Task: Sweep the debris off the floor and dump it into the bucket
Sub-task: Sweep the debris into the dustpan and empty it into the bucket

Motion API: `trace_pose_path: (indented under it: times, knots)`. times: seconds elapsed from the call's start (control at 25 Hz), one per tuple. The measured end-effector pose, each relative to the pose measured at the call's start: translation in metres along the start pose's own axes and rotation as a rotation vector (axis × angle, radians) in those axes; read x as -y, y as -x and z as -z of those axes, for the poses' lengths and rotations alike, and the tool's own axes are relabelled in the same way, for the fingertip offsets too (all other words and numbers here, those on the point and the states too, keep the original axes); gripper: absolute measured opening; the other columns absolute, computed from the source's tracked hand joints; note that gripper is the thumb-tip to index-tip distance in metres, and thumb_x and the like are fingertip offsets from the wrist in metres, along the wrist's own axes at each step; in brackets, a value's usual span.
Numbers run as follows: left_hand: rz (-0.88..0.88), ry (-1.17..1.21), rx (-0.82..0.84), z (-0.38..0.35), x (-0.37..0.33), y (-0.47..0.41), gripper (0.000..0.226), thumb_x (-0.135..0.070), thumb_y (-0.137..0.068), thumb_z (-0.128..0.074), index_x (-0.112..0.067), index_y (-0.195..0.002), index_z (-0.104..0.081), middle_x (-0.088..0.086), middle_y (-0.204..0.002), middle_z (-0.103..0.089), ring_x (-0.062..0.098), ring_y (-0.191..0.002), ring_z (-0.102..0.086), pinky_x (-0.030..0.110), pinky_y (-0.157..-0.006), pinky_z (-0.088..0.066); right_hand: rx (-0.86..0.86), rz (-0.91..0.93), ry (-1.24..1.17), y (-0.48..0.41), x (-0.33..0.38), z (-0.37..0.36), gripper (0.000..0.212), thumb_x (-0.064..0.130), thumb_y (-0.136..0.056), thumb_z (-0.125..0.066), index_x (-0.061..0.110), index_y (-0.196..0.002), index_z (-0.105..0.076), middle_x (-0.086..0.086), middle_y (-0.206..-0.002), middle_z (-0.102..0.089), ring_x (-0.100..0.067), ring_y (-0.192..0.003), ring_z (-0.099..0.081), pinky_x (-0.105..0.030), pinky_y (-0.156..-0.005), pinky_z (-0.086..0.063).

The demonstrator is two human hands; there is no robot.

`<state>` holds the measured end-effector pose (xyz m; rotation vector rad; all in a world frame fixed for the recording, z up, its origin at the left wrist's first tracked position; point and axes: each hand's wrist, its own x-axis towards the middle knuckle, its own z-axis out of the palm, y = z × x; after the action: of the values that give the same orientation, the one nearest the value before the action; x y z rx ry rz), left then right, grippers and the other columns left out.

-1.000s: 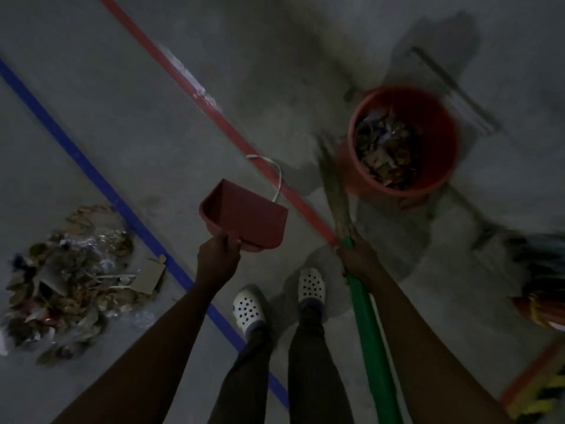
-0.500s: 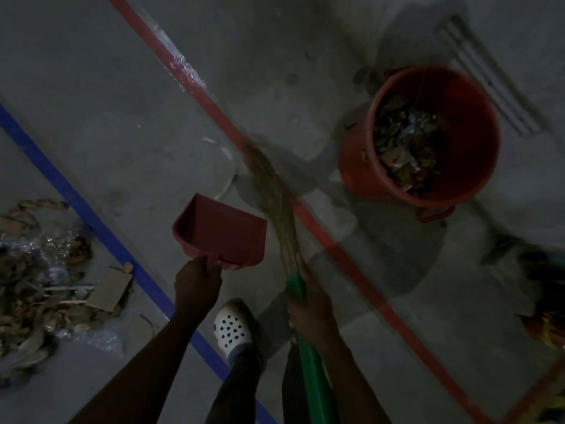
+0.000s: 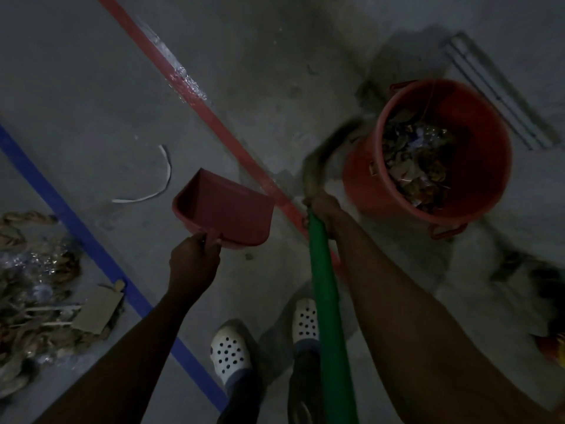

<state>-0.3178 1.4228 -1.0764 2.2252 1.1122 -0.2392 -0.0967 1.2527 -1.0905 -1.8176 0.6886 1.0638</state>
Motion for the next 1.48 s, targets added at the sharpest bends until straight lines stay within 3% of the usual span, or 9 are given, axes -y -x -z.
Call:
trace_pose_path:
  times: [0.12, 0.28, 0.52, 0.64, 0.8, 0.92, 1.16, 1.28, 1.48]
  knots:
    - [0.069, 0.011, 0.033, 0.003, 0.004, 0.020, 0.037, -0.030, -0.102, -0.051, -0.008, -0.073, -0.059, -0.001, -0.058, -0.052, 0.000, -0.051, -0.036, 0.024, -0.050, -0.022, 0.118, 0.071, 0.037, 0.053, -0.049, -0.005, 0.053, 0.010, -0.095, -0.059, 0.039, -0.139, -0.052, -0.014, -0.067, -0.059, -0.020, -0.042, -0.052, -0.027, -0.042, -0.046]
    - [0.082, 0.029, 0.062, 0.022, 0.008, 0.032, 0.039, -0.034, -0.103, -0.048, -0.009, -0.075, -0.060, 0.003, -0.060, -0.056, 0.014, -0.055, -0.048, 0.028, -0.053, -0.027, 0.102, 0.125, -0.092, 0.107, -0.074, 0.015, 0.061, 0.022, -0.091, -0.063, 0.064, -0.132, -0.049, -0.006, -0.061, -0.061, -0.020, -0.044, -0.054, -0.031, -0.045, -0.048]
    - [0.072, 0.049, -0.044, 0.024, 0.028, 0.019, 0.034, -0.031, -0.100, -0.052, -0.010, -0.073, -0.055, -0.002, -0.057, -0.050, 0.007, -0.051, -0.044, 0.025, -0.049, -0.025, -0.135, 0.198, 0.166, 0.035, -0.033, 0.005, 0.072, 0.016, -0.088, -0.064, 0.045, -0.150, -0.040, -0.010, -0.075, -0.068, -0.017, -0.042, -0.058, -0.028, -0.043, -0.050]
    - [0.102, 0.062, -0.078, 0.017, 0.066, 0.024, 0.036, -0.031, -0.100, -0.053, -0.011, -0.070, -0.055, 0.001, -0.055, -0.051, 0.011, -0.048, -0.045, 0.026, -0.047, -0.024, 0.046, 0.171, 0.408, 0.018, -0.053, -0.062, 0.060, 0.015, -0.087, -0.064, 0.028, -0.144, -0.052, -0.017, -0.090, -0.071, -0.025, -0.057, -0.065, -0.038, -0.052, -0.058]
    - [0.216, 0.081, -0.070, 0.024, 0.120, 0.061, 0.041, -0.037, -0.101, -0.047, -0.010, -0.072, -0.058, 0.008, -0.062, -0.059, 0.022, -0.056, -0.056, 0.031, -0.052, -0.038, 0.398, 0.280, 0.724, 0.070, -0.106, -0.148, 0.066, 0.025, -0.092, -0.065, 0.027, -0.154, -0.040, -0.014, -0.131, -0.065, -0.034, -0.109, -0.067, -0.046, -0.093, -0.057]
    - [0.308, 0.102, -0.067, 0.044, 0.147, 0.095, 0.037, -0.034, -0.100, -0.048, -0.006, -0.081, -0.062, 0.009, -0.072, -0.060, 0.030, -0.072, -0.061, 0.034, -0.061, -0.039, 0.492, 0.345, 0.701, 0.136, -0.124, -0.147, 0.074, 0.022, -0.093, -0.061, 0.045, -0.155, -0.029, -0.001, -0.106, -0.070, -0.020, -0.086, -0.068, -0.034, -0.076, -0.059]
    - [0.424, 0.147, -0.121, 0.084, 0.205, 0.155, 0.023, -0.025, -0.099, -0.053, -0.009, -0.094, -0.068, 0.012, -0.084, -0.068, 0.032, -0.080, -0.065, 0.038, -0.070, -0.051, 0.236, 0.382, 0.639, 0.177, -0.089, -0.114, 0.074, 0.025, -0.086, -0.062, 0.073, -0.135, -0.035, -0.008, -0.082, -0.070, -0.021, -0.050, -0.064, -0.033, -0.043, -0.052]
    - [0.492, 0.152, -0.210, 0.068, 0.253, 0.181, 0.017, -0.020, -0.094, -0.060, -0.005, -0.091, -0.069, 0.015, -0.083, -0.068, 0.032, -0.077, -0.064, 0.031, -0.064, -0.043, 0.229, 0.352, 0.775, 0.146, -0.098, -0.168, 0.081, 0.017, -0.089, -0.062, 0.058, -0.150, -0.028, -0.010, -0.107, -0.072, -0.028, -0.073, -0.070, -0.050, -0.067, -0.062]
    - [0.641, 0.208, -0.268, 0.036, 0.308, 0.244, 0.017, -0.025, -0.093, -0.063, -0.011, -0.082, -0.064, -0.003, -0.065, -0.054, 0.016, -0.060, -0.051, 0.025, -0.058, -0.030, 0.508, 0.389, 1.140, 0.165, -0.188, -0.271, 0.083, 0.017, -0.090, -0.058, 0.046, -0.158, -0.019, -0.011, -0.129, -0.065, -0.033, -0.100, -0.068, -0.043, -0.087, -0.060]
